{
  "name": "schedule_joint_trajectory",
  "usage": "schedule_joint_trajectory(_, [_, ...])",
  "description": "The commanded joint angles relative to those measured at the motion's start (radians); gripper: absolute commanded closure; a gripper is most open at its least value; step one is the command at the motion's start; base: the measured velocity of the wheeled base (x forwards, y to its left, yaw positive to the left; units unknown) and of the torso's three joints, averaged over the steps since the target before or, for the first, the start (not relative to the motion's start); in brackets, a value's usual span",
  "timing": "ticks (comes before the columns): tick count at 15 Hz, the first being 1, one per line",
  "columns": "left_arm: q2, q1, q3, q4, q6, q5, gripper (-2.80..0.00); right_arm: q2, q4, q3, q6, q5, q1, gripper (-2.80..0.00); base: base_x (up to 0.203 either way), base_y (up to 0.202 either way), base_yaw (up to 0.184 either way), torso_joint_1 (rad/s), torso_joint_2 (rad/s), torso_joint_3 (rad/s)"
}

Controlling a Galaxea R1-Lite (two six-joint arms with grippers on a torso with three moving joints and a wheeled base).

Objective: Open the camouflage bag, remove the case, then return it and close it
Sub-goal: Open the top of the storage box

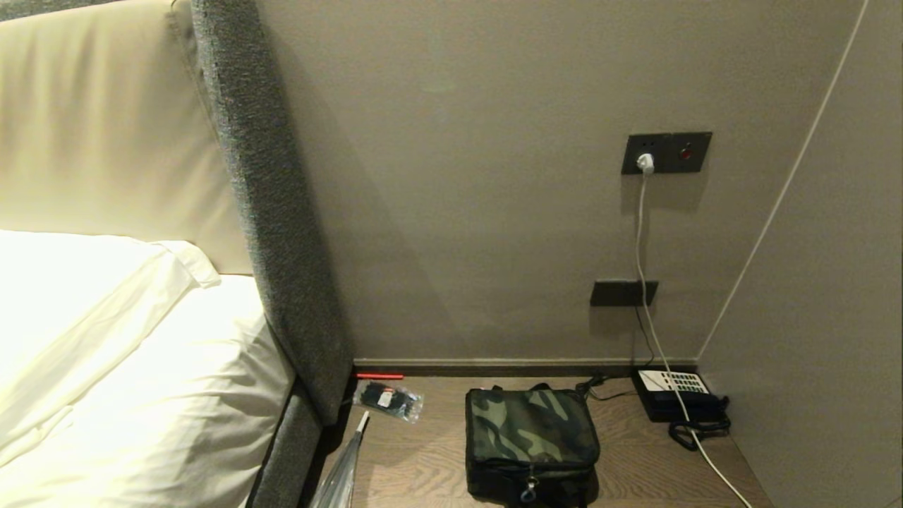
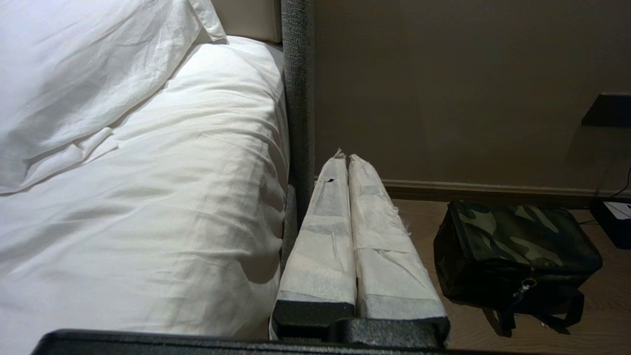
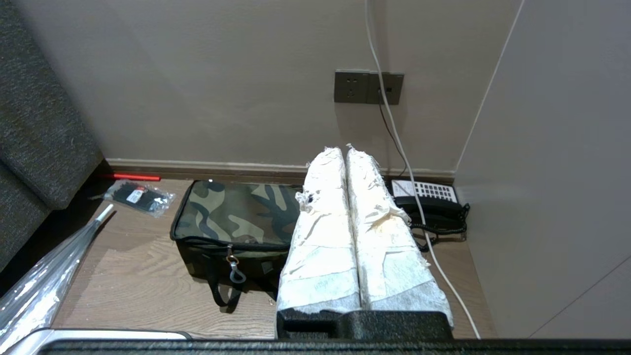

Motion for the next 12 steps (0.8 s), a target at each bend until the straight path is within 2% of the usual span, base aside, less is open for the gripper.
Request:
schedule_joint_trajectory(1, [0.0, 0.0, 0.0, 0.0, 0.0, 0.0, 0.0, 0.001, -0.001, 0.0, -0.001, 0.001, 0.0, 0.0, 0.0, 0.0, 0.0, 0.0, 0.0, 0.0])
schedule_joint_trajectory(12, [0.0, 0.0, 0.001, 0.0, -0.018, 0.003, 0.0, 0.001, -0.001, 0.0, -0.001, 0.001, 0.0, 0.0, 0.0, 0.0, 0.0, 0.0, 0.0, -0.019])
